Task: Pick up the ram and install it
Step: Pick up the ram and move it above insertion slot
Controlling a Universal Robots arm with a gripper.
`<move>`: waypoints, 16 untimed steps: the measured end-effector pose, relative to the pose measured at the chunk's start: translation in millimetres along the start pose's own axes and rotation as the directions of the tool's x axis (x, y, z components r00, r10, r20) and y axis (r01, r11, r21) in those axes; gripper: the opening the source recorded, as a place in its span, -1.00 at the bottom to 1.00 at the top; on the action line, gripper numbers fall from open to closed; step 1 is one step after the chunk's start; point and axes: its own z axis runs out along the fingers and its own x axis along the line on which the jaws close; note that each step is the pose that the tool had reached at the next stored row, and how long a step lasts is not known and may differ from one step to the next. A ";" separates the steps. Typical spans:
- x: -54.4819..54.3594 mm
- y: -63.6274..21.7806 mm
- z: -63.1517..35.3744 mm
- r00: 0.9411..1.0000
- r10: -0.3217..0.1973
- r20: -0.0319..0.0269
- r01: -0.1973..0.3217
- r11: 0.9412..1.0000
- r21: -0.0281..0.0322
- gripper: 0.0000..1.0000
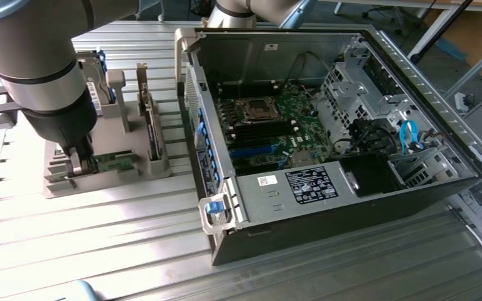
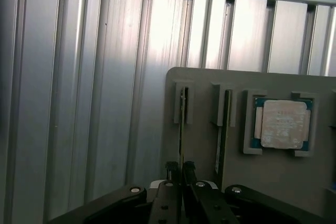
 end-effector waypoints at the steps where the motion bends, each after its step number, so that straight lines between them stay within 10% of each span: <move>1: 0.0 0.0 -1.2 1.000 0.000 0.000 0.000 1.000 0.000 -0.72; 16: 0.0 0.1 -17.8 1.000 0.000 -0.002 0.000 1.000 0.000 -0.72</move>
